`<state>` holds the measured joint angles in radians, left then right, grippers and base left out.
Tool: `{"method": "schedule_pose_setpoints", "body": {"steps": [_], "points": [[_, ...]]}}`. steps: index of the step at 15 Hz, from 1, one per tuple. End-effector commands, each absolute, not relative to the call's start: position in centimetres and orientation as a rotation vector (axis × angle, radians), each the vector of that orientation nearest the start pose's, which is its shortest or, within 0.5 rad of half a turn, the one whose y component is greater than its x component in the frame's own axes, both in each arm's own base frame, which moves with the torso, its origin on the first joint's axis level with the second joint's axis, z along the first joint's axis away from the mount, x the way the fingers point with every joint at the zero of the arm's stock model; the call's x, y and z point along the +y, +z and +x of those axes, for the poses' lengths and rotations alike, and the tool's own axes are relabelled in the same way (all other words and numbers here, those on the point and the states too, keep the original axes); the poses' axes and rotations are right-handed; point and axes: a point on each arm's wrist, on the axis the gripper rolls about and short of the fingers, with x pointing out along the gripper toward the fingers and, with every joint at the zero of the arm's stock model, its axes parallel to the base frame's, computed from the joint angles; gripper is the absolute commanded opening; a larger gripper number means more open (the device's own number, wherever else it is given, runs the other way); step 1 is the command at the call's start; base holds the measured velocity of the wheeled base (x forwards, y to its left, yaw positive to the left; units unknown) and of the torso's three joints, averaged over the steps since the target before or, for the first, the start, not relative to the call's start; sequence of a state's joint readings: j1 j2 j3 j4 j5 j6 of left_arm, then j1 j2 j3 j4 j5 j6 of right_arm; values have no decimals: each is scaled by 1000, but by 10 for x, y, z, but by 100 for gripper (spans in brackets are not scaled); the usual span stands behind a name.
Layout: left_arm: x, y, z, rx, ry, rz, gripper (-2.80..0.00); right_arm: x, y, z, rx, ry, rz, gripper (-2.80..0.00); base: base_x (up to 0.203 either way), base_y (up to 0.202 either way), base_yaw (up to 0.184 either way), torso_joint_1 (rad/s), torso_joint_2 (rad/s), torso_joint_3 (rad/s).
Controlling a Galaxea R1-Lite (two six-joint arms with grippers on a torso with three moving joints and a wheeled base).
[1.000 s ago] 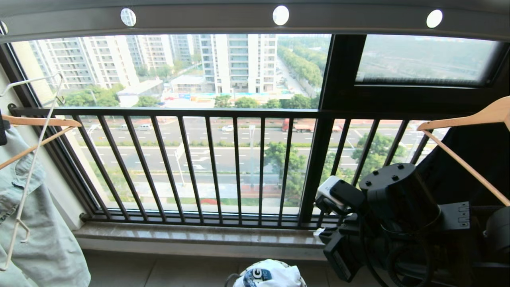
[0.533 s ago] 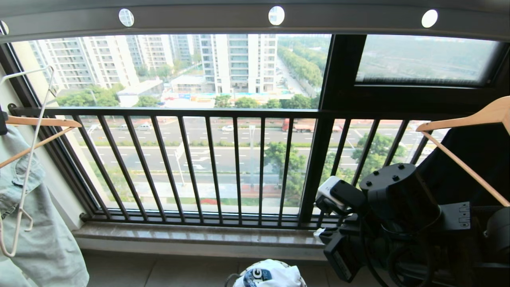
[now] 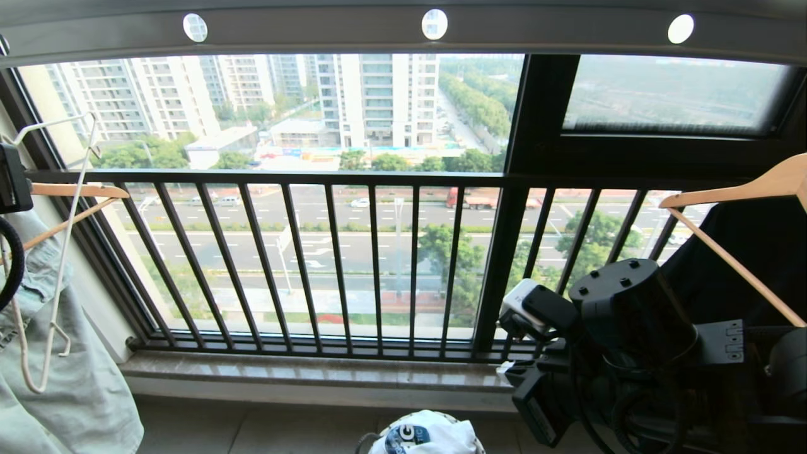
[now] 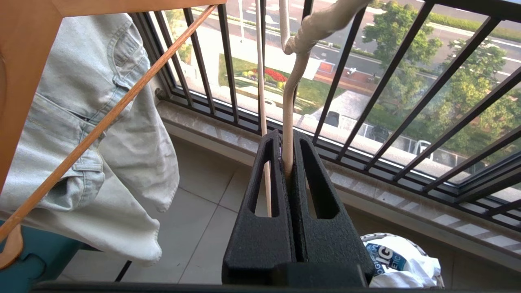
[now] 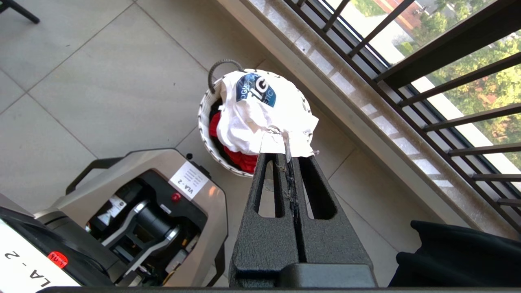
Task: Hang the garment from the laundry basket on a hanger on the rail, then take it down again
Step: Hang the clothes rack on the clothesline
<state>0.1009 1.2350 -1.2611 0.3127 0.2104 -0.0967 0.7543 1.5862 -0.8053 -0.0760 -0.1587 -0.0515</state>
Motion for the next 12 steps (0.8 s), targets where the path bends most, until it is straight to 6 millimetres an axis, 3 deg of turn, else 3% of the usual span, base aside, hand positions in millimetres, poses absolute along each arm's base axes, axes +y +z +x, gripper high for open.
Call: {"method": "schedule_pose_setpoints", "body": {"steps": [1,8,12], "points": [[26,331,178,291,318,-99,-280,176,164,192,630,587,-366,-280,0,0,0,0,0,0],[32,330,193,258,318,-121,-280,175,164,192,627,586,-367,-280,0,0,0,0,0,0],[31,327,199,277,229,-156,-280,175,164,191,627,588,-369,-280,0,0,0,0,0,0]]}}
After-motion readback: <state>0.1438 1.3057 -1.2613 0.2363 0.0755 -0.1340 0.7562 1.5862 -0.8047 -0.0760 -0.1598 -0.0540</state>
